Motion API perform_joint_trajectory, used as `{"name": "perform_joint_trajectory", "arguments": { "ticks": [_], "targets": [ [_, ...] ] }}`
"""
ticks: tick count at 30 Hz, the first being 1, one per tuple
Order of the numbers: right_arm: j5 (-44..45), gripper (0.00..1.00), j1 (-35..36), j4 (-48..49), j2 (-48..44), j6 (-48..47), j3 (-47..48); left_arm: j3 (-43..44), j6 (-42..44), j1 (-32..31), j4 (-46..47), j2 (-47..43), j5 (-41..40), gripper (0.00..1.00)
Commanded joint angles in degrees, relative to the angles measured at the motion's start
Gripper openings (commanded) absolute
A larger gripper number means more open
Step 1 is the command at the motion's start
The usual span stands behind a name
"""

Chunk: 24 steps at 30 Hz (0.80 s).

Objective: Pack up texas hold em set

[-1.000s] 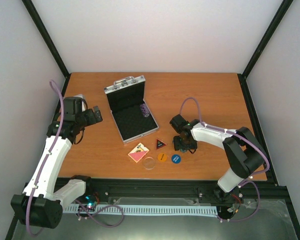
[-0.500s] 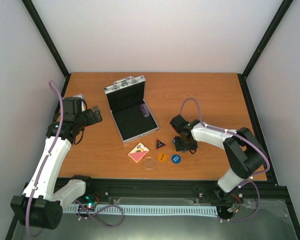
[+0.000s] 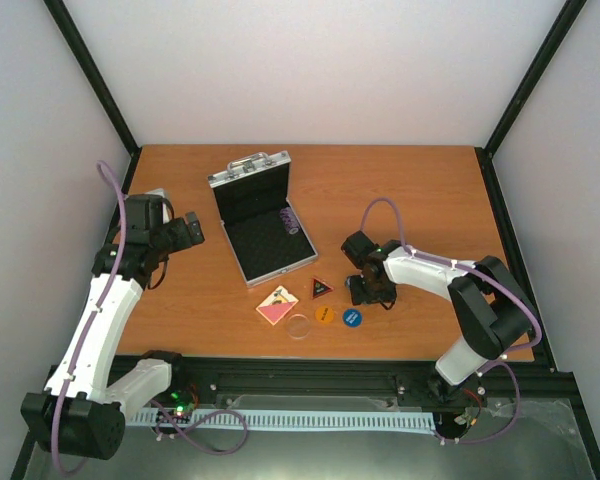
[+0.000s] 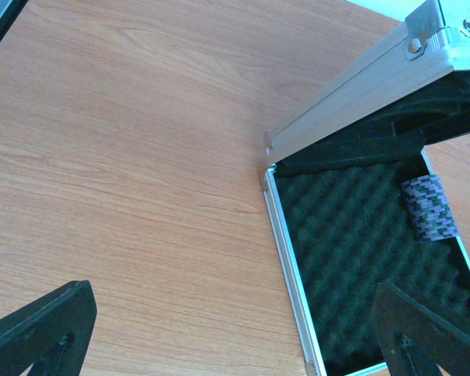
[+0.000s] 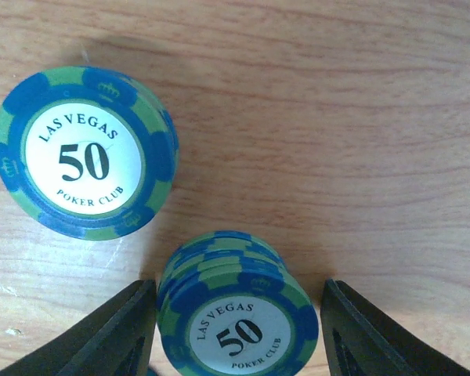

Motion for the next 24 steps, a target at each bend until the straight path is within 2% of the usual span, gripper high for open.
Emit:
{"name": "perform_joint_trajectory", "arguments": {
  "ticks": [1,11,13,19,24],
  "targets": [
    [-0.9,0.59,-0.3,-1.1,0.8,-1.0,-1.1,0.4,-0.8,-0.2,-0.1,-0.7,-0.4,1.0],
    [-1.5,0.54,-0.3,-0.6,1.6,-1.6,-1.0,0.9,-0.9,-0.2,-0.3,-0.4,-0.7,1.0],
    [-1.3,0.49,-0.3,-0.7,1.3,-1.6,-1.2,0.9,-0.9,-0.2,-0.2,-0.4,-0.7,1.0],
    [-1.3,0.48,-0.3,-0.4,1.3,-1.3,-1.7,0.7,-0.8,-0.2,-0.3,-0.5,-0.7,1.0],
    [-0.9,0.38,-0.3,-0.5,1.2,-1.4,-1.8,0.7,-0.9,-0.2,-0.5,-0.8,-1.0,1.0]
  ]
}}
